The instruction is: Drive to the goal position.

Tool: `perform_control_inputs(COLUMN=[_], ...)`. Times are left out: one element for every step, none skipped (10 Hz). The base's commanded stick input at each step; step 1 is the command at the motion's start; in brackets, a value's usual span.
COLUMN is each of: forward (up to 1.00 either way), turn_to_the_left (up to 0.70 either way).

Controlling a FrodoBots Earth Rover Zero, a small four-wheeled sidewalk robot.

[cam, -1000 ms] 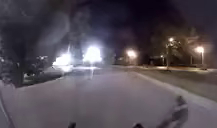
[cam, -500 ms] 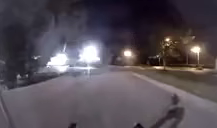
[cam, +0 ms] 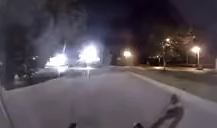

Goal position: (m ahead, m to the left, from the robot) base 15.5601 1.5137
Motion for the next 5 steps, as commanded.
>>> perform_control_inputs(forward=[0.5,0.5,0.5,0.5,0.5], turn_to_the_left=[0.0,0.0,0.0,0.0,0.0])
